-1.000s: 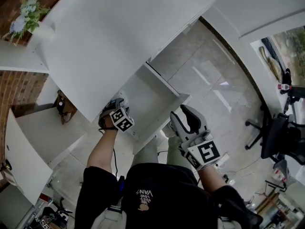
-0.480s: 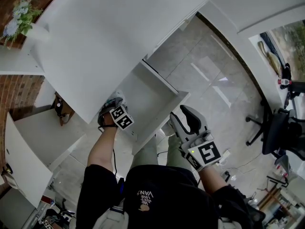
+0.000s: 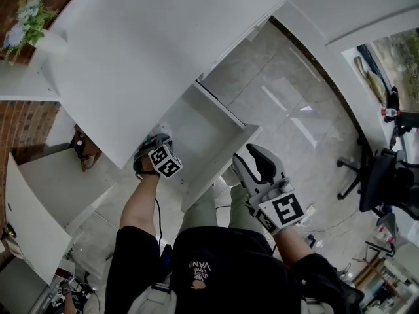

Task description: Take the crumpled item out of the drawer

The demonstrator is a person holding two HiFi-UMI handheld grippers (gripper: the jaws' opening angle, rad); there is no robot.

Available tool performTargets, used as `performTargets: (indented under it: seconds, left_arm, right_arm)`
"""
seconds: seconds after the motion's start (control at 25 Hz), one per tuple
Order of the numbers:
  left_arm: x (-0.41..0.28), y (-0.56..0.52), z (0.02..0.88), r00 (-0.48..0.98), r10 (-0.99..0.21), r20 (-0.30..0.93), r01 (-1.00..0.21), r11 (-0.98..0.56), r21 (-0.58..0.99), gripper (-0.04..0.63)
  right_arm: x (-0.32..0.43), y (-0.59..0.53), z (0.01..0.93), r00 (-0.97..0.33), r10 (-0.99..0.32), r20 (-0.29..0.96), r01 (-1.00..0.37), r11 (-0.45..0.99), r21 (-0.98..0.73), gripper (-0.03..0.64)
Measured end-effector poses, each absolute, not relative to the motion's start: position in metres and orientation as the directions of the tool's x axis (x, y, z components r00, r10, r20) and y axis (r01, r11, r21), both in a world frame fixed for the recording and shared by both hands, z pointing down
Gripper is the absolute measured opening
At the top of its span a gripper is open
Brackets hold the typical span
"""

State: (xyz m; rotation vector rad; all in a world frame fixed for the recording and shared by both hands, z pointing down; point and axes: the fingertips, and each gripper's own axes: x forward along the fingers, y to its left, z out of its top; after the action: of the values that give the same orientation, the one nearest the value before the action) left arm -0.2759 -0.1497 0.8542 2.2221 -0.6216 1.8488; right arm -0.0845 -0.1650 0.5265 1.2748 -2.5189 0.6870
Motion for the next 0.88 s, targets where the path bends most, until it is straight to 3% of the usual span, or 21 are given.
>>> performTargets:
  seconds: [0.48,0.88]
  left_arm:
    - [-0.242,-0.159,0.782,0.272,-0.358,0.893,-0.545,-0.823,-0.164,0.038]
    - [-0.200,-0.164,0.680,0.316,-0.558,0.767,-0.676,-0.700,-0.230,0.037]
  right_arm:
    - [-0.071,-0.163,0.502,-0.610,-0.702,0.368,-0.793,0.536,-0.291,0.129]
    - [-0.038,-0.160,0.470,-0.673,-0.665,0.324,-0.739,0.618,-0.268,0.129]
